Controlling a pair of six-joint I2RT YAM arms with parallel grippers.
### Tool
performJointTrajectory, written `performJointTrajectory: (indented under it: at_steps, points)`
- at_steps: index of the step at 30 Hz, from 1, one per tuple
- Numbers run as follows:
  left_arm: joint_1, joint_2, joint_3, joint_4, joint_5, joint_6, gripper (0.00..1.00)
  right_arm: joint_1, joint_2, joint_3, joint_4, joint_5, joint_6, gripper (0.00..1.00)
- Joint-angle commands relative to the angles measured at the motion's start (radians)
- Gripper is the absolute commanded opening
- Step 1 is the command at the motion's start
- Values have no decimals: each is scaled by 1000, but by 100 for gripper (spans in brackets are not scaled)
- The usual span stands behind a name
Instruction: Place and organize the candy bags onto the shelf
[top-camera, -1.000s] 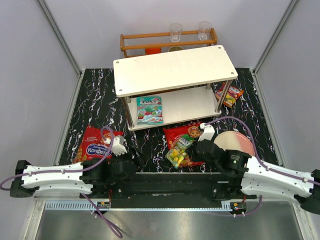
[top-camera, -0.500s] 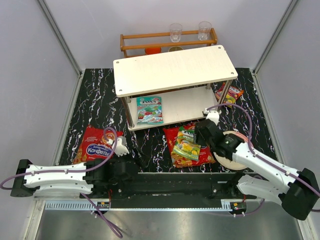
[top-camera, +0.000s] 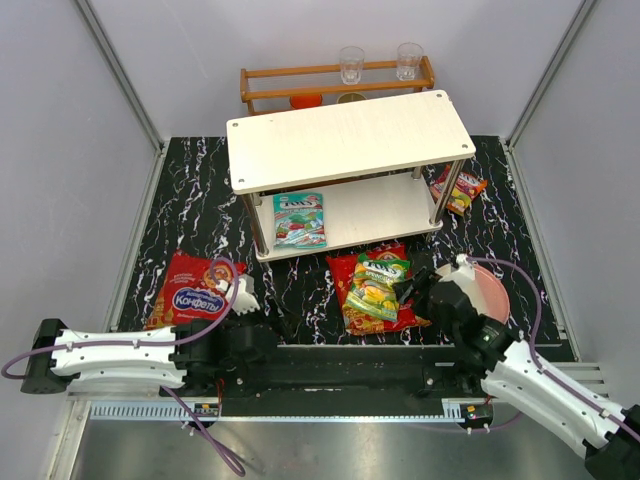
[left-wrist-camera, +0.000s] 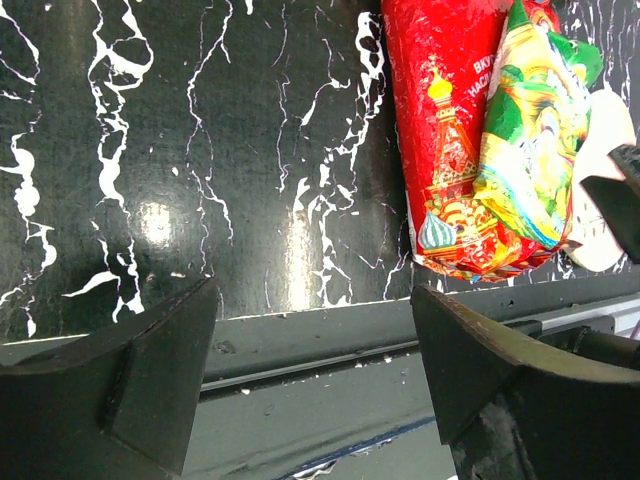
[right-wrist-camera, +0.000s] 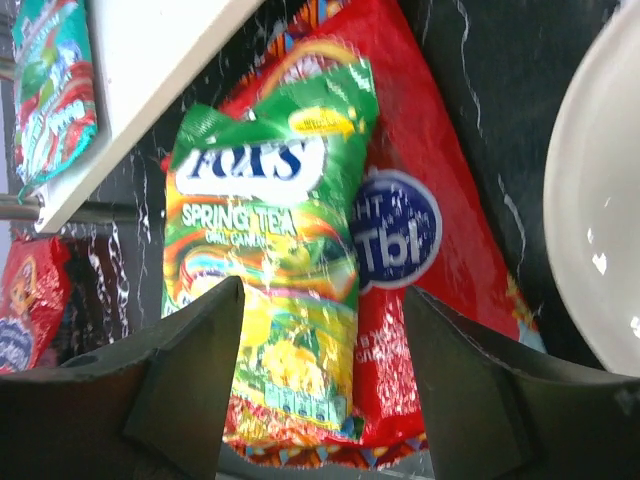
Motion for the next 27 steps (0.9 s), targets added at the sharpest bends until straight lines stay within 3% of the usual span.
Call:
performJointTrajectory:
  at_steps: [1, 9, 15, 17, 18, 21, 27]
  points:
    - [-3, -1, 4, 55, -21, 21, 82, 111, -73, -40, -21, 89, 242, 73]
    - [-4, 10, 1, 73, -15, 24, 82, 366, 68, -20, -83, 321, 482, 73]
    - [-3, -6, -8, 67, -18, 29, 82, 472, 164, 6, -172, 395, 665, 72]
    - [-3, -7, -10, 64, -23, 27, 82, 490, 174, -2, -134, 415, 667, 59]
    - [-4, -7, -10, 64, -24, 26, 82, 495, 172, -3, -121, 419, 667, 39]
    - [-3, -10, -13, 62, -24, 21, 83, 495, 142, 6, -126, 453, 616, 3]
    - [-3, -17, -24, 64, -21, 18, 83, 495, 51, 81, -106, 525, 242, 0]
